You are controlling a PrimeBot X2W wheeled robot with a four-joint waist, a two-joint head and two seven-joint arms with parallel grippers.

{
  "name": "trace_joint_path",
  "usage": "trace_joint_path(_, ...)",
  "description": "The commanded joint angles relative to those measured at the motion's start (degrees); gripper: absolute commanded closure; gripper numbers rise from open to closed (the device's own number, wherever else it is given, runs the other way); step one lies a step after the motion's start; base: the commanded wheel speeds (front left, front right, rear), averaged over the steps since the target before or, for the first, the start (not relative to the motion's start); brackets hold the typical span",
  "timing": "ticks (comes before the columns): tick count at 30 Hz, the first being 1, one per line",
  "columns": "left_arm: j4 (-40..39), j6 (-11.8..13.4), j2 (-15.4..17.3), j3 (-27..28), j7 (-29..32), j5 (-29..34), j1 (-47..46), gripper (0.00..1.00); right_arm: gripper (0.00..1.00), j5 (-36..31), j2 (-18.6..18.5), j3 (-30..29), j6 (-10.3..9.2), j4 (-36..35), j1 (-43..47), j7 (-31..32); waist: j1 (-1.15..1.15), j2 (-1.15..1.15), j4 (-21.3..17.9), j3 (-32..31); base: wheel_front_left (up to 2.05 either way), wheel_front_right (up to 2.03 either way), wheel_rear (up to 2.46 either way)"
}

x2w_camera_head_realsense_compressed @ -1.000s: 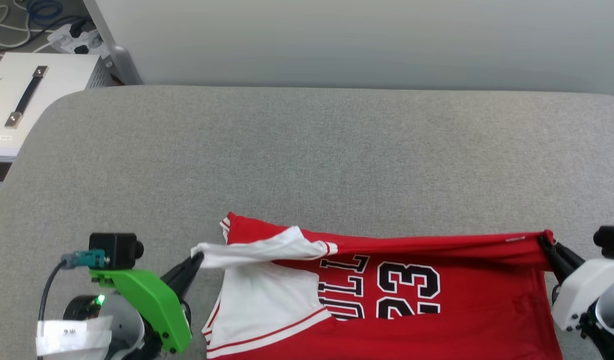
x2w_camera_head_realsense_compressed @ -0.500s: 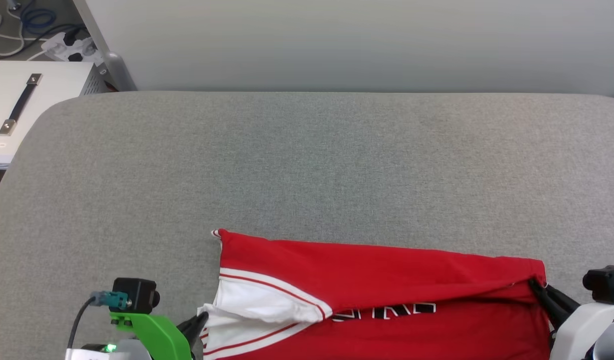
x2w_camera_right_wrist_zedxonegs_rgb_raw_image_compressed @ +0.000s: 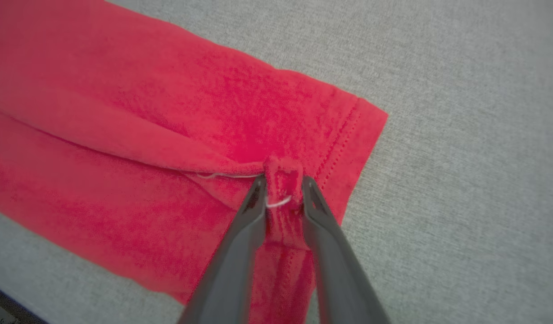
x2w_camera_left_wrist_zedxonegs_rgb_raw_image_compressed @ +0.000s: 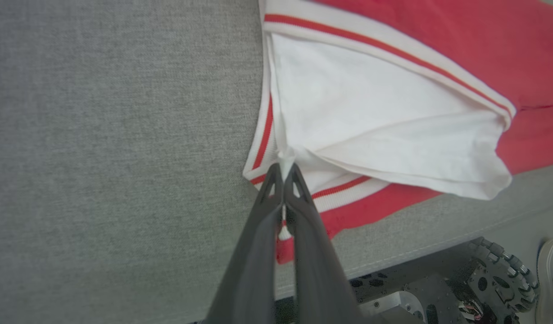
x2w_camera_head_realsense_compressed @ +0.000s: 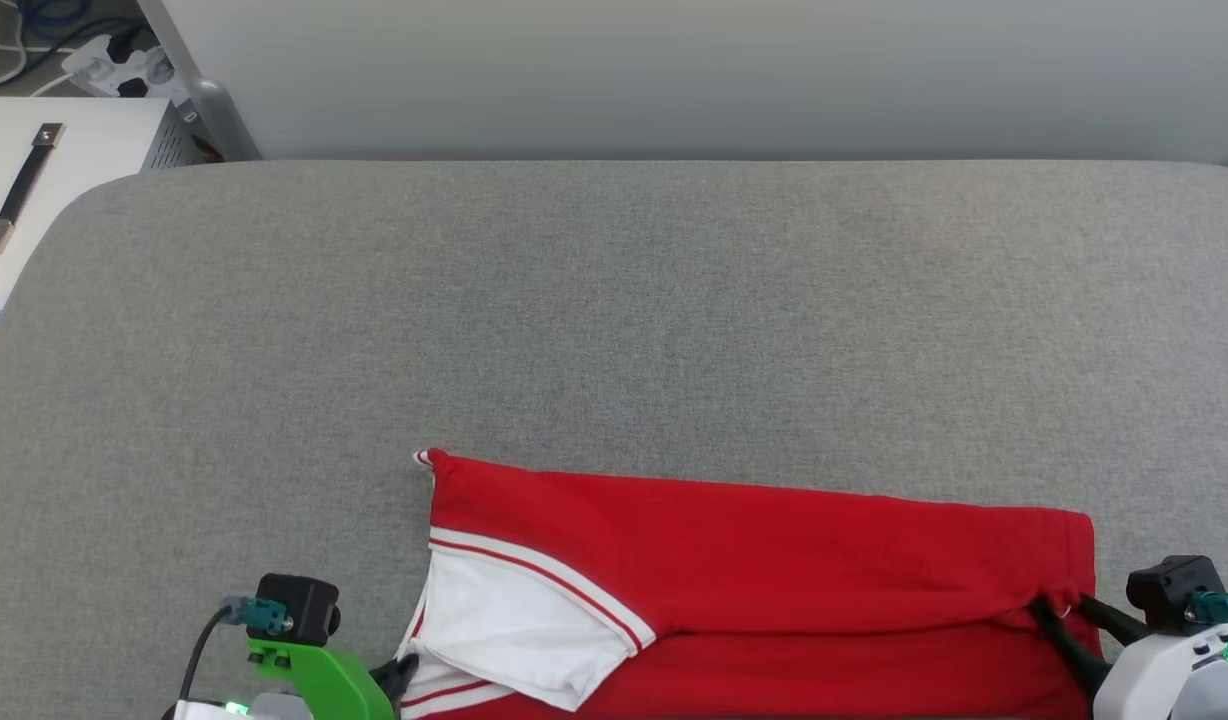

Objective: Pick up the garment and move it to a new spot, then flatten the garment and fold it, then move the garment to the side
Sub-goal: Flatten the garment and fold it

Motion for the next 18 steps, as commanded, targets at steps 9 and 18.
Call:
trace_joint_path(9, 0.9, 0.1, -1.6, 0.6, -4.2, 1.6, -1.2, 0.00, 0.00, 6.1, -1.8, 0.9, -0.04, -2.1, 0.2, 3.0, 0.00, 0.00, 0.1, -3.3, 0.00, 0.00, 0.00)
trace_joint_path(18, -2.7, 1.0, -3.6, 3.3, -14.7, 5.2, -2.4, 0.00, 0.00, 11.9, -3.1, -7.1, -0.04, -9.3, 2.3, 12.0, 0.00, 0.00, 0.0, -4.3, 0.00, 0.00, 0.00)
